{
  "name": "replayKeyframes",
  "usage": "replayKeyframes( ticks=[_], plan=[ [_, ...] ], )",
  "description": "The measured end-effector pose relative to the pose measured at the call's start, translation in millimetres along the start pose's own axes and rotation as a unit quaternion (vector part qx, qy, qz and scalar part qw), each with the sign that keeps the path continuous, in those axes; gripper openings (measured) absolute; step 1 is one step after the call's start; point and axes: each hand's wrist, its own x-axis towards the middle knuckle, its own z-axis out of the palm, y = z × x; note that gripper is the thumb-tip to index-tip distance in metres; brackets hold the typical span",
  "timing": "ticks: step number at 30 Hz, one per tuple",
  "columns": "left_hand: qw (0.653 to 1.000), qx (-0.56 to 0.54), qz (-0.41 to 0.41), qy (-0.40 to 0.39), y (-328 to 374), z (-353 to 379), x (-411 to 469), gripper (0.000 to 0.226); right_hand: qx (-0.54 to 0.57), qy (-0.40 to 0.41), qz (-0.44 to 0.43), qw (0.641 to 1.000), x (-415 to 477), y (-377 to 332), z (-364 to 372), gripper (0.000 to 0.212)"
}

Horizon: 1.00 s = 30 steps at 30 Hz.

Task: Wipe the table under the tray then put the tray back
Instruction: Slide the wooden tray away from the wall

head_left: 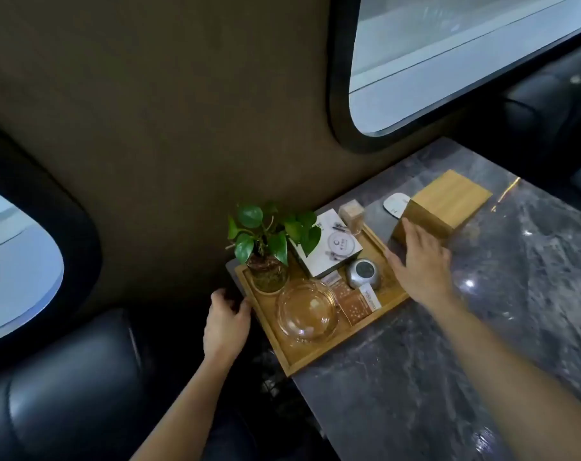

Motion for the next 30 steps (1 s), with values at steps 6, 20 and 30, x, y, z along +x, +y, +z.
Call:
replayKeyframes(
  ticks=[6,20,30],
  plan=[
    [0.991,0.116,-0.011,-0.062,-1.5,12.7,-0.1,0.048,-0.005,-0.085,0.029,0.996,9.0,4.9,25.2,0.055],
    [0.986,0.16,0.03,-0.036,1.3,39.2,8.7,0.033,-0.163,-0.043,-0.113,0.979,50.1,13.1,52.5,0.031],
    [0.986,0.149,0.05,-0.058,7.9,32.5,6.3,0.018,-0.153,-0.018,-0.143,0.978,47.6,17.7,58.3,0.026]
  ],
)
